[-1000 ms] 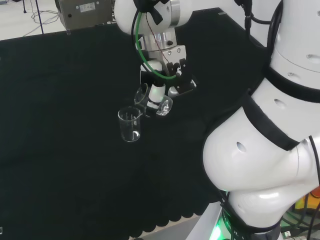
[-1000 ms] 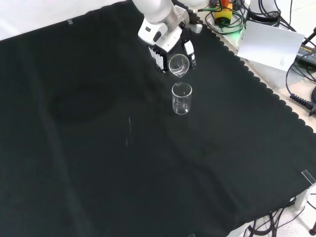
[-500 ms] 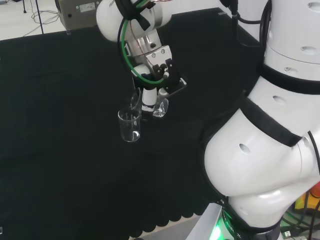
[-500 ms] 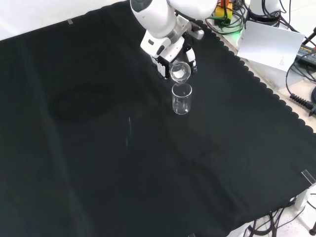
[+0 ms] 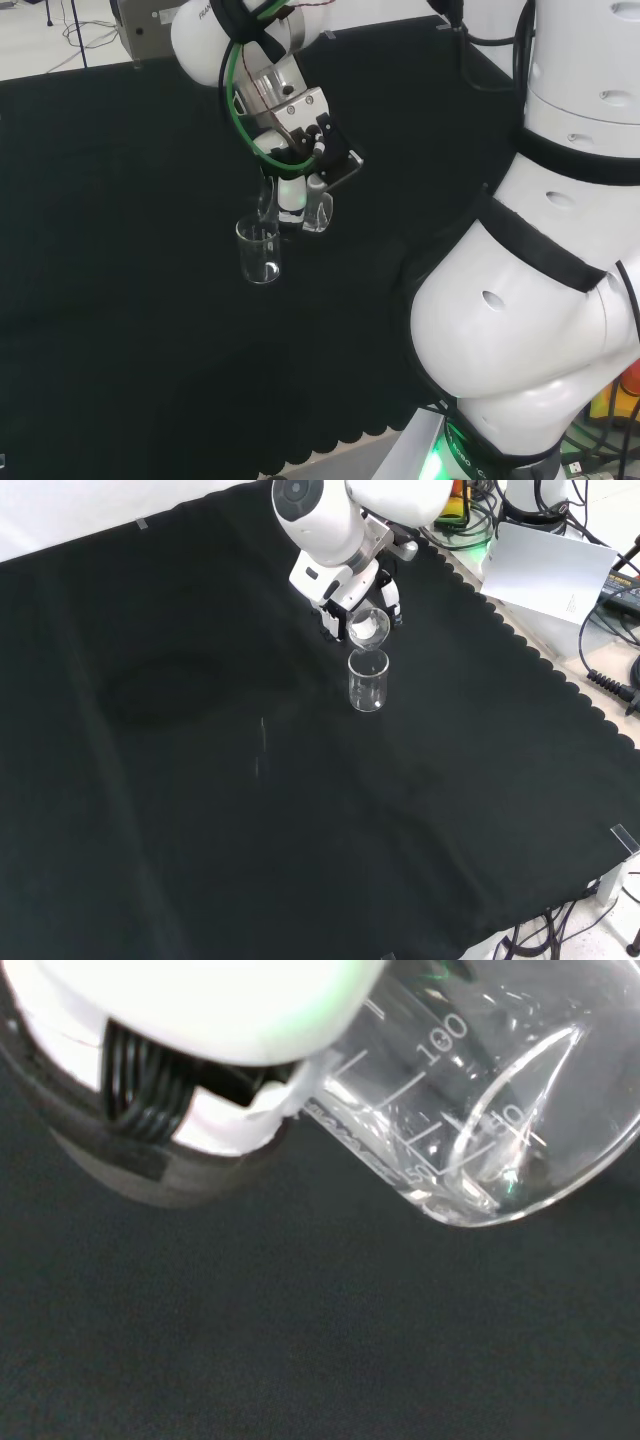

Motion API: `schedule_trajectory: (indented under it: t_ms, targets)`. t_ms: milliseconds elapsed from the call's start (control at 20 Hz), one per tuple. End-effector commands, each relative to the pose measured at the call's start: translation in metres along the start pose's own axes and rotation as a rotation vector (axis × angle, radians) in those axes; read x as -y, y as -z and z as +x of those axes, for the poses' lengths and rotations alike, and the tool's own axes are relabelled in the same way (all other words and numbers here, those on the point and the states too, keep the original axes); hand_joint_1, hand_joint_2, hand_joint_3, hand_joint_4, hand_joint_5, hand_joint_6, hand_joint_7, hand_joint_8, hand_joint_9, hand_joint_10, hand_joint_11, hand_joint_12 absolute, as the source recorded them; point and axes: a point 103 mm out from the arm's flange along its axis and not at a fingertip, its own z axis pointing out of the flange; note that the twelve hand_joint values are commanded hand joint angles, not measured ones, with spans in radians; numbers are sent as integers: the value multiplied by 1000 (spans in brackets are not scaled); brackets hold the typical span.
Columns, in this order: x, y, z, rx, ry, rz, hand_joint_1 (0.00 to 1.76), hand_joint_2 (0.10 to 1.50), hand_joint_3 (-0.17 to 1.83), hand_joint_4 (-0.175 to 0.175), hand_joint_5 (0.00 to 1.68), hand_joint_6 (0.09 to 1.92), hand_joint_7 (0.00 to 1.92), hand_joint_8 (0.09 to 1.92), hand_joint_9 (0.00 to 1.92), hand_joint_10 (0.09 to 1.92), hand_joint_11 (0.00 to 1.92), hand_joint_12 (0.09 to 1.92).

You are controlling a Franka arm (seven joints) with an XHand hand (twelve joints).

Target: Pour the water from the handheld beaker into the one on the table.

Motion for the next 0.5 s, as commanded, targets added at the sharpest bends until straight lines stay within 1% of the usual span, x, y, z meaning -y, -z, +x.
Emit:
schedule_trajectory:
  t_ms: [50, 250, 500]
  targets:
    - [2, 6, 4, 34, -16, 29, 1432, 712, 426, -175, 1404, 299, 1397, 373, 1586, 87, 1300, 630]
    - [2, 9, 8, 68, -28, 50, 1432, 711, 426, -175, 1405, 299, 1397, 374, 1586, 87, 1300, 629]
    - [3, 13, 11, 82, -47, 70, 1432, 711, 426, -175, 1404, 298, 1396, 375, 1586, 87, 1298, 628]
